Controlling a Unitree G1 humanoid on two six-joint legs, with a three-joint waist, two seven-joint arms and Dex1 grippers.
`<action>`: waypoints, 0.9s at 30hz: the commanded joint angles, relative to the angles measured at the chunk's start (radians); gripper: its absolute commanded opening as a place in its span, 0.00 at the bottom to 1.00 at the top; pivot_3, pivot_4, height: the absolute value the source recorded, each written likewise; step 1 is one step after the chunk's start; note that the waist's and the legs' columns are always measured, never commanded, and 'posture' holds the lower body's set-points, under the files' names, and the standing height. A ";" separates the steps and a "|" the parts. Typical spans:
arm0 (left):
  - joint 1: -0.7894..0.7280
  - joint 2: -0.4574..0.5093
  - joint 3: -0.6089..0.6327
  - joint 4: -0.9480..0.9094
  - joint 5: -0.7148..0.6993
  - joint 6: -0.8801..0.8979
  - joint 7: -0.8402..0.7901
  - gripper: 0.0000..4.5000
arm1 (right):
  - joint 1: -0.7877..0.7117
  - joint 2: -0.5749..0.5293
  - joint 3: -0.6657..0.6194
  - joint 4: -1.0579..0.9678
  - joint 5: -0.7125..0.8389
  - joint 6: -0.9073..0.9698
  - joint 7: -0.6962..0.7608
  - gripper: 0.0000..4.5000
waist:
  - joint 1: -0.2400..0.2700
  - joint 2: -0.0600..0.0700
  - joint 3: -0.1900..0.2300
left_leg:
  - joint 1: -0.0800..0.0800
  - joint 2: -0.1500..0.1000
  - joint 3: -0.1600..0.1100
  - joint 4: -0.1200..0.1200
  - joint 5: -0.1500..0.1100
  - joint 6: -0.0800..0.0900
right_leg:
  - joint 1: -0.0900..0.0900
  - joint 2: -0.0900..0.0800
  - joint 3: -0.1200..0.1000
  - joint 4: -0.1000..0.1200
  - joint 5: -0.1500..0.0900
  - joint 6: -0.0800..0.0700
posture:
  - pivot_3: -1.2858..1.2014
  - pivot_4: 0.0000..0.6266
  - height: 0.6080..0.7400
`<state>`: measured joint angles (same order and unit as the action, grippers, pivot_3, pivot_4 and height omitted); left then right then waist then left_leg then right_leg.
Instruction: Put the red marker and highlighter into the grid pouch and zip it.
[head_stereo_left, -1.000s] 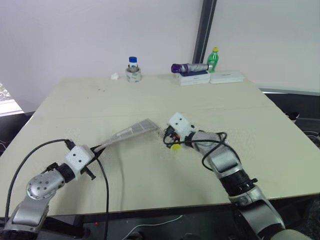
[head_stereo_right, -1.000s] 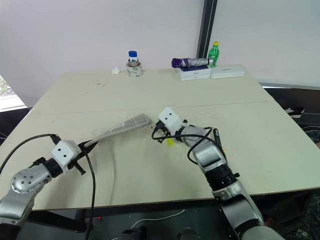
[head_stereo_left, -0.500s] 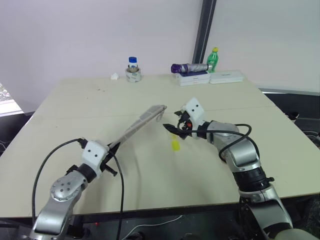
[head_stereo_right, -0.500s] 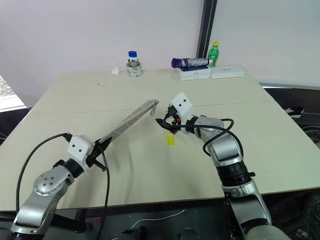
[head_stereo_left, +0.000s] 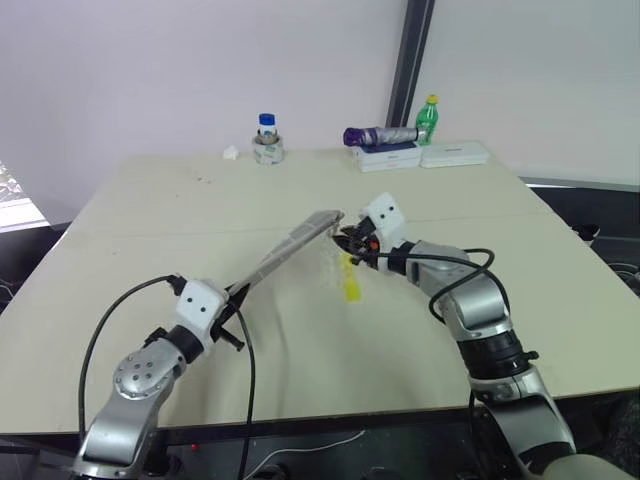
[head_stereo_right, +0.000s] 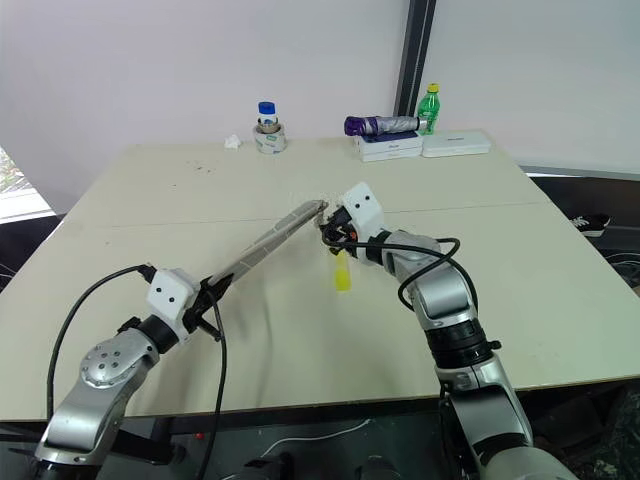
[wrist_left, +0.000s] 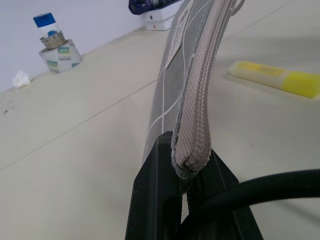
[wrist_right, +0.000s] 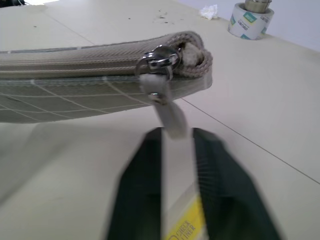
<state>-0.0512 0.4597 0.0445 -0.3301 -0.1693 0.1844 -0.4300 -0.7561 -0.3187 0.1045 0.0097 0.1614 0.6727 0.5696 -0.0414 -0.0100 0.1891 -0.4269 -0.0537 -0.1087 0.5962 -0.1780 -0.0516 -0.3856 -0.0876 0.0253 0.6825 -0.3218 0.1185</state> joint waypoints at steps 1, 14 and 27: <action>-0.017 -0.021 -0.019 -0.044 0.015 0.021 0.020 0.00 | -0.028 0.010 0.004 -0.039 0.011 0.004 -0.001 0.01 | 0.000 0.000 0.000 | 0.000 0.000 0.000 0.000 0.000 0.000 | 0.000 0.000 0.000 0.000 0.000 0.000 | 0.52 0.24 1.00; -0.082 -0.112 -0.075 -0.068 0.031 0.153 0.081 0.00 | 0.021 0.042 0.197 -0.227 0.021 0.046 0.074 0.01 | 0.000 0.000 0.000 | 0.000 0.000 0.000 0.000 0.000 0.000 | 0.000 0.000 0.000 0.000 0.000 0.000 | 0.52 0.24 1.00; -0.172 -0.201 -0.104 -0.031 0.052 0.201 0.131 0.00 | 0.019 0.126 0.292 -0.282 0.071 0.087 0.131 0.01 | 0.003 0.000 0.000 | 0.000 -0.001 -0.001 0.000 0.000 0.000 | 0.000 0.000 0.000 0.000 0.000 0.000 | 0.52 0.24 1.00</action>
<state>-0.1986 0.2653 -0.0497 -0.3457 -0.1244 0.3881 -0.3116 -0.7165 -0.2147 0.3843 -0.2453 0.2002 0.7614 0.6783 -0.0387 -0.0103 0.1891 -0.4269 -0.0550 -0.1094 0.5966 -0.1778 -0.0521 -0.3852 -0.0874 0.0249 0.6823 -0.3217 0.1186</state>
